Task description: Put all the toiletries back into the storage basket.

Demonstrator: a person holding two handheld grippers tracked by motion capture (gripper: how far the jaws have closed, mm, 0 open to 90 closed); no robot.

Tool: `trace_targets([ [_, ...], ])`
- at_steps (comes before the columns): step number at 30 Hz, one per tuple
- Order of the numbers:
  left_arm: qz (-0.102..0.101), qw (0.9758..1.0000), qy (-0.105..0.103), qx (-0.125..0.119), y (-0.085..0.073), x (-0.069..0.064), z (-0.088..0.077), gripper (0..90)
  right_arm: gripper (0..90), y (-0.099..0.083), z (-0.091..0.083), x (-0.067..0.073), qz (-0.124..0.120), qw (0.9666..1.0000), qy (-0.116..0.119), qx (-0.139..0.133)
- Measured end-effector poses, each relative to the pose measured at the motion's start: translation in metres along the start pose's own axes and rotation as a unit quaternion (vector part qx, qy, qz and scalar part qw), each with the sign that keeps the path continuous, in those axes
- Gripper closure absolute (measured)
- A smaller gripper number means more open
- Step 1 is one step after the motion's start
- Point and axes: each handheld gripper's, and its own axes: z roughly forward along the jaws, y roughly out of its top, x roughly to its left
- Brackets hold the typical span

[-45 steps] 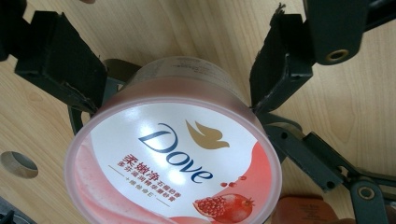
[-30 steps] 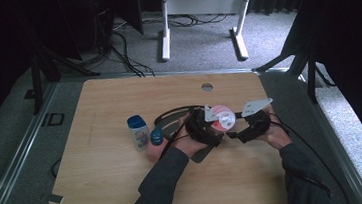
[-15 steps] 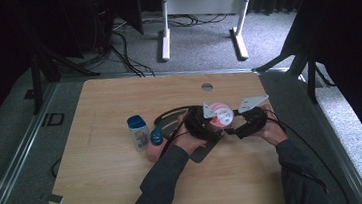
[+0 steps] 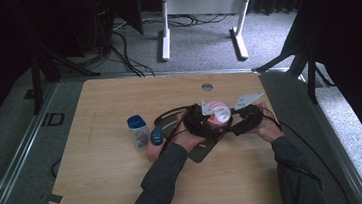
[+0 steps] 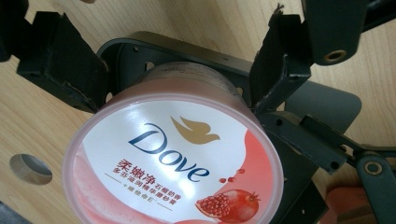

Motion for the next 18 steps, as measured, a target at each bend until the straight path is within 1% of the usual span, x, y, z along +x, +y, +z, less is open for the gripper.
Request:
trace_targets([
  [2, 0.000, 1.0000, 0.003, 0.002, 0.000, 0.001, 0.002, 10.2, 20.6, 0.000, 0.002, -0.001, 0.002, 1.0000, -0.001, 0.002],
  [7, -0.003, 1.0000, 0.003, 0.007, -0.001, 0.002, 0.007, 10.2, 21.5, -0.001, 0.005, -0.002, 0.004, 0.9999, -0.009, 0.010],
  [11, -0.004, 0.9999, 0.002, 0.011, -0.003, 0.002, 0.011, 10.3, 21.8, -0.003, 0.007, -0.003, 0.004, 0.9998, -0.011, 0.019],
  [14, -0.009, 0.9999, -0.001, 0.012, -0.004, 0.002, 0.014, 10.3, 22.0, -0.004, 0.009, -0.003, 0.003, 0.9997, -0.012, 0.023],
  [16, -0.010, 0.9997, -0.007, 0.019, -0.006, 0.003, 0.017, 10.3, 22.0, -0.006, 0.011, -0.003, 0.005, 0.9995, -0.012, 0.028],
  [18, -0.013, 0.9996, -0.008, 0.024, -0.007, 0.003, 0.019, 10.3, 22.0, -0.006, 0.013, -0.002, 0.004, 0.9994, -0.015, 0.032],
])
